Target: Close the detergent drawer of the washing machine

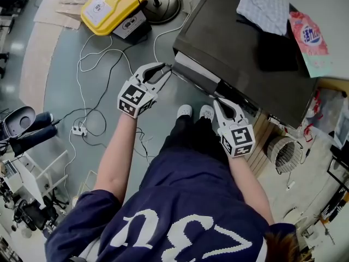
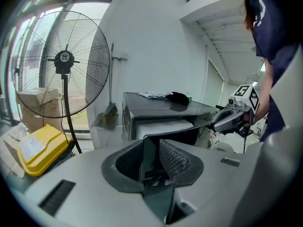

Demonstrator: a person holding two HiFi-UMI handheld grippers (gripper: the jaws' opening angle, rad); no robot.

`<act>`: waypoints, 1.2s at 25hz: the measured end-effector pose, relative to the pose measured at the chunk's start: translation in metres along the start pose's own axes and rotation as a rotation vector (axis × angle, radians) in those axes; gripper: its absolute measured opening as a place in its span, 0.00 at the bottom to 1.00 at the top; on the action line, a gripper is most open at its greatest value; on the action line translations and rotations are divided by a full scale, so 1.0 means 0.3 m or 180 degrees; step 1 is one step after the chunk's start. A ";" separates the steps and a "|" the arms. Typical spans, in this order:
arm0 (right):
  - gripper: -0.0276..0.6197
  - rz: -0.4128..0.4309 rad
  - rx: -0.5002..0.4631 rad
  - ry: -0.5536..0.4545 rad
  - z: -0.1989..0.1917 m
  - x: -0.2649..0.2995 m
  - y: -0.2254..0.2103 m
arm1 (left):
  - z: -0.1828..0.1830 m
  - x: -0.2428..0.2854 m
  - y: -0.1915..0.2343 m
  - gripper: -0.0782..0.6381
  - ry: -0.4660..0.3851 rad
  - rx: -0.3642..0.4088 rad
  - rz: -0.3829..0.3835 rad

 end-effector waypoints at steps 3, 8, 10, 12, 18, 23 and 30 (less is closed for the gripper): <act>0.07 -0.0046 0.0024 -0.0018 0.005 0.007 -0.011 | 0.007 0.013 0.005 0.28 -0.0010 0.0007 0.0030; 0.07 -0.0077 0.0055 -0.0032 0.010 0.013 -0.019 | 0.012 0.023 0.011 0.28 -0.0021 -0.0002 0.0041; 0.07 -0.0086 0.0064 -0.0032 0.010 0.017 -0.019 | 0.011 0.024 0.011 0.28 -0.0010 0.0002 0.0063; 0.07 -0.0094 0.0088 -0.0038 0.009 0.019 -0.019 | 0.010 0.025 0.011 0.28 -0.0005 -0.0017 0.0092; 0.07 -0.0122 0.0126 -0.0068 0.014 0.015 -0.021 | 0.014 0.028 0.005 0.28 -0.0019 -0.0078 0.0170; 0.07 -0.0325 0.0273 -0.0143 0.047 0.036 -0.080 | 0.061 0.088 0.028 0.28 -0.0061 -0.0074 0.0279; 0.07 -0.0370 0.0321 -0.0160 0.056 0.049 -0.097 | 0.069 0.110 0.037 0.27 -0.0085 -0.0118 0.0332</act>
Point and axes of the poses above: the fingertips, and each gripper's own axes: x forward along the fingers, y to its left, z out of its top, the point moved 7 cm from there along -x, backward along the fingers
